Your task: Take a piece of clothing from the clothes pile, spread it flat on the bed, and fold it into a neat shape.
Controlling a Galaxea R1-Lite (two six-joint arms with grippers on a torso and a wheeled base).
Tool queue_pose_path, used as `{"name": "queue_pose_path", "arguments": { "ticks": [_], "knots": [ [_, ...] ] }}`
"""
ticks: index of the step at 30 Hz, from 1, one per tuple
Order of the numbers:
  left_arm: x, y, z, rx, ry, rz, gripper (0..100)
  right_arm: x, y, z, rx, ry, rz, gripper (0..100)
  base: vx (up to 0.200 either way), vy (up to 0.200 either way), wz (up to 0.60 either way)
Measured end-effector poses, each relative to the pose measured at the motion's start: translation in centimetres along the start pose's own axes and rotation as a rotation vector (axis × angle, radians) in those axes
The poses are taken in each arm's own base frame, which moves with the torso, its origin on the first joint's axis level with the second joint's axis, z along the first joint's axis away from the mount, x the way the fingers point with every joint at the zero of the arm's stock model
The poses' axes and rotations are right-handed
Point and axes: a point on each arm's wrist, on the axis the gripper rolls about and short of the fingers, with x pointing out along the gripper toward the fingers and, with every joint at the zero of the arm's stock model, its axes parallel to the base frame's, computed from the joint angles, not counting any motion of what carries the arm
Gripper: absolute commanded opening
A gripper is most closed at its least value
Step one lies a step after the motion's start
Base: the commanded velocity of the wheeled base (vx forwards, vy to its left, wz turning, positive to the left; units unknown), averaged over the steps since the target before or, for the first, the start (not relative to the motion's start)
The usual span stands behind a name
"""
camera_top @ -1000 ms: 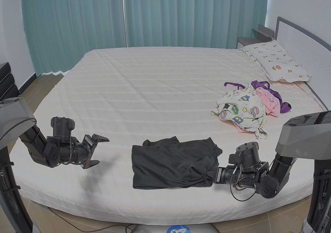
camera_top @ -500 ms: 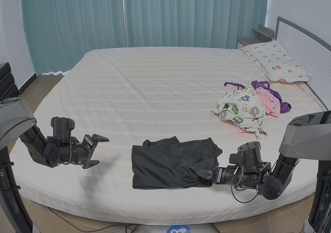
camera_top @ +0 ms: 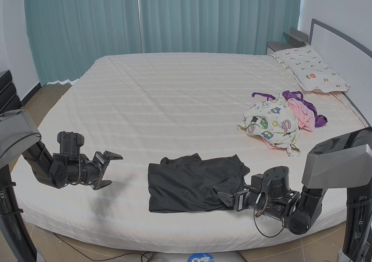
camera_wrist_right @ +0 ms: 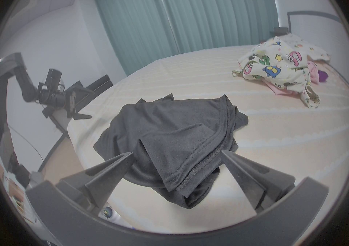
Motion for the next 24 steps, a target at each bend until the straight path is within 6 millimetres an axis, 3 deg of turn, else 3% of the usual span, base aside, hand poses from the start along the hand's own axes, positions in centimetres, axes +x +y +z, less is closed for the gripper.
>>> {"name": "queue_pose_path", "arguments": {
  "ticks": [5,6,14,24],
  "knots": [
    [0.0,0.0,0.0,0.000,-0.001,0.000,100,0.3,-0.2,-1.2,-0.037,0.035,-0.011,100,0.000,0.000,0.00],
    [0.0,0.0,0.0,-0.001,0.000,0.000,100,0.4,-0.2,-1.3,-0.037,0.041,-0.012,0,0.000,0.000,0.00],
    [0.0,0.0,0.0,0.000,0.000,0.000,100,1.0,-0.4,-1.1,-0.029,0.020,-0.015,0,0.000,0.000,0.00],
    [0.0,0.0,0.0,0.000,0.000,0.000,100,-0.8,-1.3,-1.2,-0.019,0.051,-0.031,0,0.000,0.000,0.00]
  ]
}}
